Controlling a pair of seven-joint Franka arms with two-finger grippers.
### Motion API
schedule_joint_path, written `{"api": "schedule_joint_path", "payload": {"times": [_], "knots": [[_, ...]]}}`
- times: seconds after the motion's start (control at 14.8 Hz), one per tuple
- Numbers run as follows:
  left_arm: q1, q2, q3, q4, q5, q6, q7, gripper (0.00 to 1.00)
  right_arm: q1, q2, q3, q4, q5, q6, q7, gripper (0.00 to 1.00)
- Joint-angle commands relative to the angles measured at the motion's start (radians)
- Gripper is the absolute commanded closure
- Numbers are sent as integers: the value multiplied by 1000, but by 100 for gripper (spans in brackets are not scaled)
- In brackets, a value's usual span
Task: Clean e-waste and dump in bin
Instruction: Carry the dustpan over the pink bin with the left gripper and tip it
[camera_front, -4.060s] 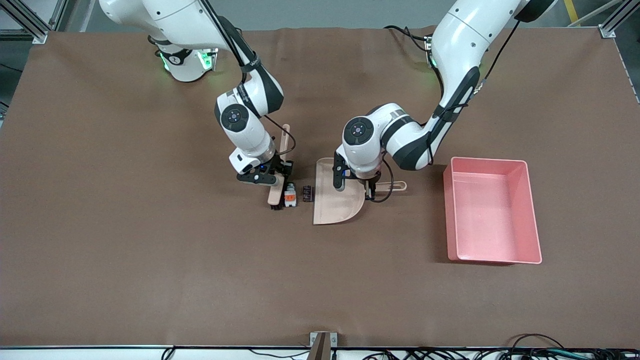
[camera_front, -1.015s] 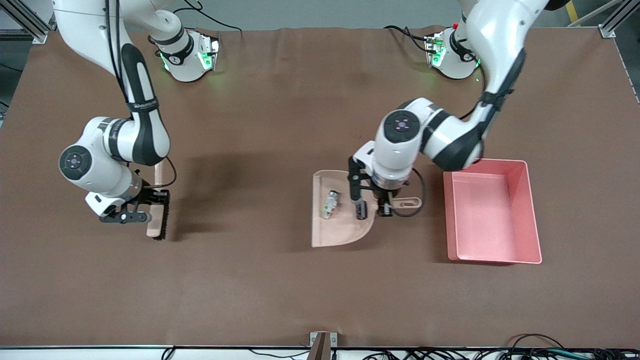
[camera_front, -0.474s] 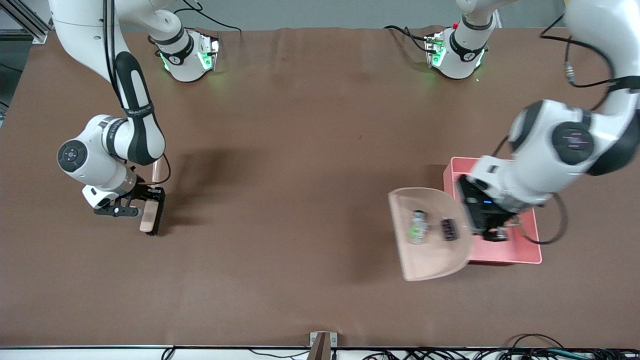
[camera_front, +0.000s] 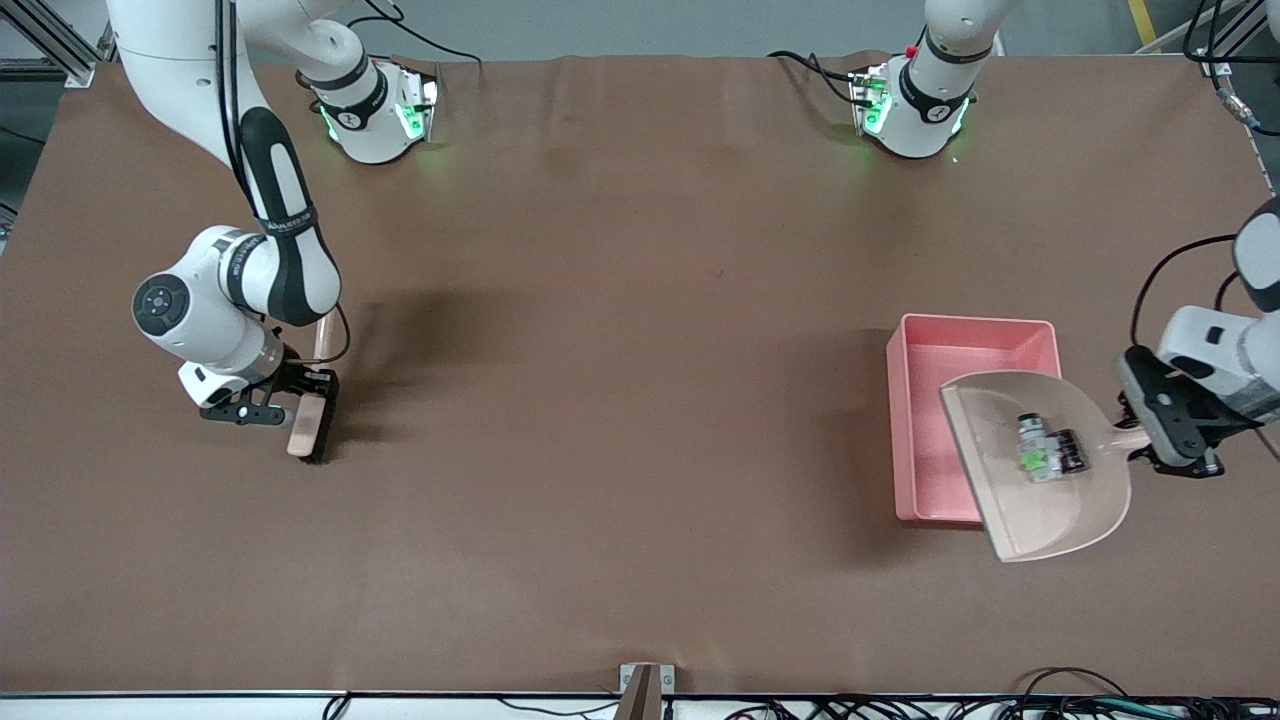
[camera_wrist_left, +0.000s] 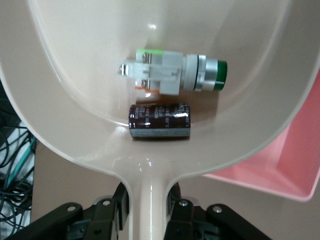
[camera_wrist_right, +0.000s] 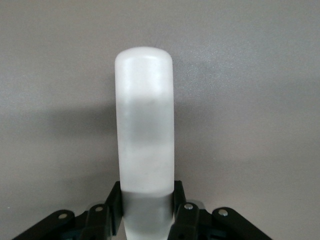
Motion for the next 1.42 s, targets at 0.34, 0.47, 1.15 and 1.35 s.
{"api": "schedule_joint_path", "payload": {"times": [0.34,0.47,1.15,1.35], "knots": [[70,11,23,-58,282,-57,129,89,8,-12,-4,19,25,5,-15,0],[67,14,23,-61,383,-72,118,89,8,-22,-7,63,18,-19,-40,0],[-95,15,19,-129,699,-233,-163,89,0,-242,-36,97,-73,-59,-54,0],[-126,17,19,-124,776,-255,-180,89,-15,-274,-44,206,-182,-253,-17,0]]}}
